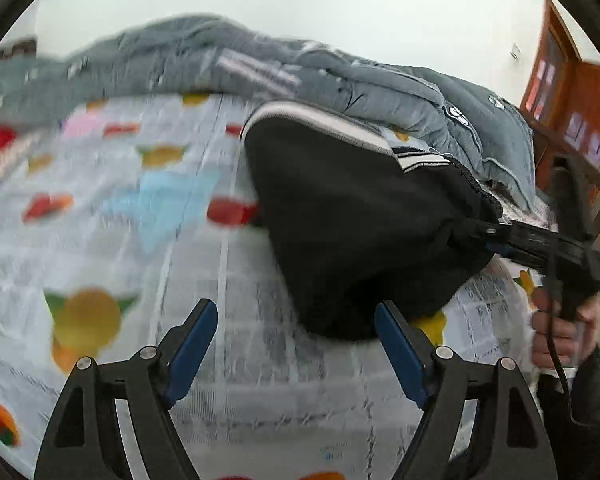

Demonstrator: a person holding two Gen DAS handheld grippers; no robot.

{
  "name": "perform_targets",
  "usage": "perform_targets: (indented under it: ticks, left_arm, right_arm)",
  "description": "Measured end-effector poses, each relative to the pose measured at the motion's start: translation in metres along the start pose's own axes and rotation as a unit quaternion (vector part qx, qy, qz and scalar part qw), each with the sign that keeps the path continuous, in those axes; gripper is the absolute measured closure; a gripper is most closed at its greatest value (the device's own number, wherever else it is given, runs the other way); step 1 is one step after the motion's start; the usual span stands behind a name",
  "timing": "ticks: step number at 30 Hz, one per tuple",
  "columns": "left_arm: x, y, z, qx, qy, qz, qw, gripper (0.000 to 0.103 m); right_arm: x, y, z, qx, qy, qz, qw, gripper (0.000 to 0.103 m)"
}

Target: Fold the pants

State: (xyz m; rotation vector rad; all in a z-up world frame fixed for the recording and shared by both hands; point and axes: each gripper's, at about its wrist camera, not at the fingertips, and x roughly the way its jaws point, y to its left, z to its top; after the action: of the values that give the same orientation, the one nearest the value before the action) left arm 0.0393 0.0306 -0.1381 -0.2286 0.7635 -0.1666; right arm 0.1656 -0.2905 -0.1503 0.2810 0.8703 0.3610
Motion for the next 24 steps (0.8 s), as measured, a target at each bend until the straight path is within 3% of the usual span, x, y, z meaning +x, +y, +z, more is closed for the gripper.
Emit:
perform_targets:
  ticks: [3,4,6,8,10,13,15,19,24]
  left_arm:
    - [0.015,-0.003,-0.002,-0.012,0.003,-0.041,0.9991,0.023]
    - [0.020,-0.005,-0.002,-0.015,0.006,-0.050,0.9986,0.023]
    - [0.037,-0.011,0.000,-0.027,0.013,-0.064,0.9975,0.023]
    - [0.047,-0.018,0.001,-0.037,0.010,-0.054,0.9978,0.023]
    - [0.055,-0.025,0.003,-0.031,0.010,-0.033,0.9989,0.023]
    - [0.063,-0.049,0.001,0.033,0.006,0.033,0.9989,0.021]
    - [0.066,-0.057,-0.002,0.055,0.000,0.052,0.9972,0.020]
    - [0.059,-0.049,0.002,0.037,0.000,0.037,0.9986,0.020]
    - [0.062,-0.056,0.008,0.050,0.013,0.002,0.9987,0.020]
  right_arm:
    - [0.013,0.002,-0.001,0.028,0.004,0.000,1.000,0.056]
    - [0.015,0.004,0.000,0.029,0.008,0.008,1.000,0.077]
    - [0.012,0.013,0.007,0.023,0.012,0.005,1.000,0.083]
    - [0.004,0.025,0.017,-0.004,-0.001,0.008,1.000,0.090]
    - [-0.006,0.034,0.029,-0.021,-0.014,0.011,1.000,0.092]
    - [-0.028,0.041,0.053,-0.046,-0.041,0.025,0.998,0.093]
    - [-0.041,0.043,0.064,-0.070,-0.067,0.018,0.995,0.093]
    - [-0.066,0.030,0.068,-0.115,-0.106,-0.020,0.987,0.094]
    - [-0.100,-0.027,0.073,-0.068,-0.170,-0.088,0.979,0.094]
